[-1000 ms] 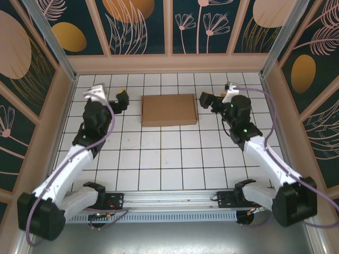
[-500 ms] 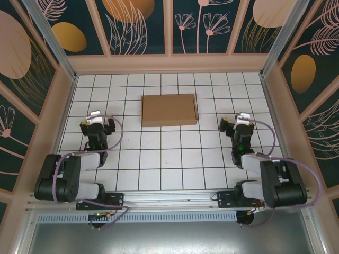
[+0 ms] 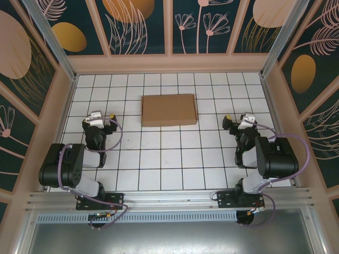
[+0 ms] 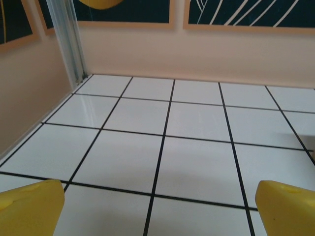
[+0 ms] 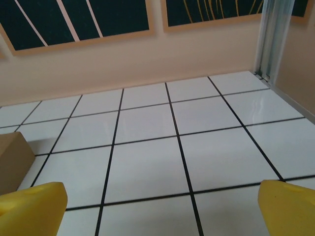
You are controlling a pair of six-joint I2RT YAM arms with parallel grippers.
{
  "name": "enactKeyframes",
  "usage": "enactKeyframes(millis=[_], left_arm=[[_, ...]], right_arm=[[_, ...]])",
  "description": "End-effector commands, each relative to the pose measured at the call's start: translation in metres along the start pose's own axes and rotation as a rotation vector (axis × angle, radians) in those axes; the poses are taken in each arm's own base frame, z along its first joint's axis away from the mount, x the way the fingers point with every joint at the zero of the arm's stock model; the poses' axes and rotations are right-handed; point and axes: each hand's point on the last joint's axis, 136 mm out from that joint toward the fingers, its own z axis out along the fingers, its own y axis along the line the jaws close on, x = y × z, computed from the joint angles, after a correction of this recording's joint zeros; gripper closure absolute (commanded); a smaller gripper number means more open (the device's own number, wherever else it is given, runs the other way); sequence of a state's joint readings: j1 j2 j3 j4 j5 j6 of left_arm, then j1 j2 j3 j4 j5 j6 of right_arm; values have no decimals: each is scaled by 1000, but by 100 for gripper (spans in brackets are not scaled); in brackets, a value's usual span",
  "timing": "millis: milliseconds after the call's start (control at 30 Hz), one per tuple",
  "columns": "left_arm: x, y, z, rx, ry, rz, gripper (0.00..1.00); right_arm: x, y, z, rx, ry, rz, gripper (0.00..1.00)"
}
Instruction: Fold the paper box
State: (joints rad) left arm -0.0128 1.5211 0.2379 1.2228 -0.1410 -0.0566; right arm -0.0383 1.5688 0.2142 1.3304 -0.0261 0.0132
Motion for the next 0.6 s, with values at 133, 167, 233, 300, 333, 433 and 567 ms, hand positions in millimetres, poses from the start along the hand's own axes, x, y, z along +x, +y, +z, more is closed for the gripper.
enactKeyframes(millis=[133,167,233,300,333,433,567], left_arm=[[-10,-3,3,25,-32,-21,1],[-10,-3,3,25,-34,-21,1],[-10,-3,3,25,-36,-20,1],[-11,-3,1,24,-41,-21,1],[-12,-3,0,24,-43,-19,1],[-12,-3,0,24,-46,-21,1],[-12,-3,0,25,-46,-19,1]], right_arm=[[-1,1,1,-12,0,6,1],[-2,1,1,-12,-2,6,1],[-2,1,1,-10,-1,4,1],[-1,2,1,-8,-1,0,1],[-2,2,1,-5,-3,-4,1],[-2,2,0,-2,-6,-7,1],[-2,1,1,-9,-4,-3,1]])
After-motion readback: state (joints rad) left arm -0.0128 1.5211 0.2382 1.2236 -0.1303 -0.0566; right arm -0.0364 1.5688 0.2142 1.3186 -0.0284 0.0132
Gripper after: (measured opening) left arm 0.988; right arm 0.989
